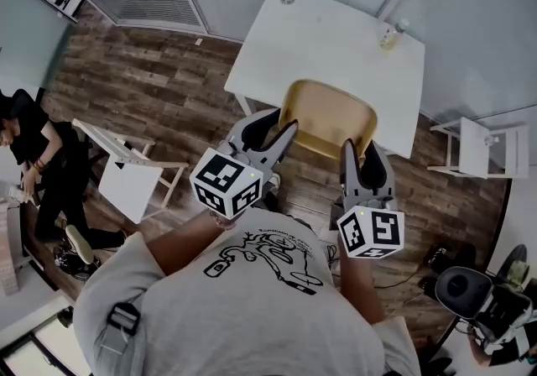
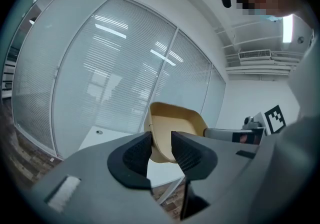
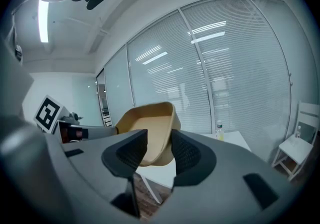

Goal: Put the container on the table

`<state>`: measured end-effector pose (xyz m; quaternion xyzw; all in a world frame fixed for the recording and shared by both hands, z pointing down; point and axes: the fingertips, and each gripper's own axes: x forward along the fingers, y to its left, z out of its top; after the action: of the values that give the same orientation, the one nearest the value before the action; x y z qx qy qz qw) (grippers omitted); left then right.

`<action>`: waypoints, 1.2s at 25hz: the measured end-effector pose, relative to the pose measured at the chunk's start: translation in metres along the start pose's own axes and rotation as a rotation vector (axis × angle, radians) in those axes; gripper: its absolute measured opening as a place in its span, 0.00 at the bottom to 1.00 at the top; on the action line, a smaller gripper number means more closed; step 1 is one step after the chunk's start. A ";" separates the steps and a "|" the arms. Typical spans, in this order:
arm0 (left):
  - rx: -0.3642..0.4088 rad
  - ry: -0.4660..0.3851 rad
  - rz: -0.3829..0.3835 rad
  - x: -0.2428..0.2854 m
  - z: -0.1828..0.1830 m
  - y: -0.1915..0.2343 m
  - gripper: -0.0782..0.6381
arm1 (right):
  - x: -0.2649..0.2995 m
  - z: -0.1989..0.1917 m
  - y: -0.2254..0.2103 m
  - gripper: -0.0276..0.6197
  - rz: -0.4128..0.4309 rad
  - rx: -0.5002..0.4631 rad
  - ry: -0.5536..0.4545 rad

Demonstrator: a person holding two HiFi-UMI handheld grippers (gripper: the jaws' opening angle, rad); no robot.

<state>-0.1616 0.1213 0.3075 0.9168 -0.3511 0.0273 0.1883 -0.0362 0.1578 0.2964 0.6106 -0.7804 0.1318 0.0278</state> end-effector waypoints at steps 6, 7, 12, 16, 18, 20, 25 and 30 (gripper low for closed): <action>-0.015 0.011 -0.022 0.015 0.010 0.031 0.26 | 0.033 0.002 0.002 0.23 -0.019 0.032 0.014; -0.016 0.010 -0.027 0.019 0.012 0.034 0.26 | 0.037 0.002 0.000 0.23 -0.022 0.034 0.015; -0.006 0.008 -0.043 0.037 0.019 0.041 0.26 | 0.055 0.005 -0.013 0.23 -0.034 0.040 0.012; -0.004 0.006 -0.048 0.052 0.024 0.046 0.26 | 0.068 0.010 -0.024 0.23 -0.035 0.038 0.000; 0.001 0.000 -0.051 0.061 0.028 0.048 0.26 | 0.075 0.015 -0.031 0.23 -0.034 0.036 -0.011; 0.006 -0.005 -0.052 0.073 0.033 0.050 0.26 | 0.083 0.020 -0.042 0.23 -0.032 0.035 -0.019; 0.009 -0.003 -0.051 0.117 0.042 0.054 0.26 | 0.106 0.031 -0.076 0.23 -0.028 0.037 -0.022; 0.004 0.012 -0.047 0.172 0.049 0.051 0.26 | 0.129 0.042 -0.125 0.23 -0.024 0.046 -0.013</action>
<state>-0.0697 -0.0402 0.3100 0.9249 -0.3284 0.0291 0.1892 0.0560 -0.0015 0.3040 0.6212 -0.7699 0.1455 0.0105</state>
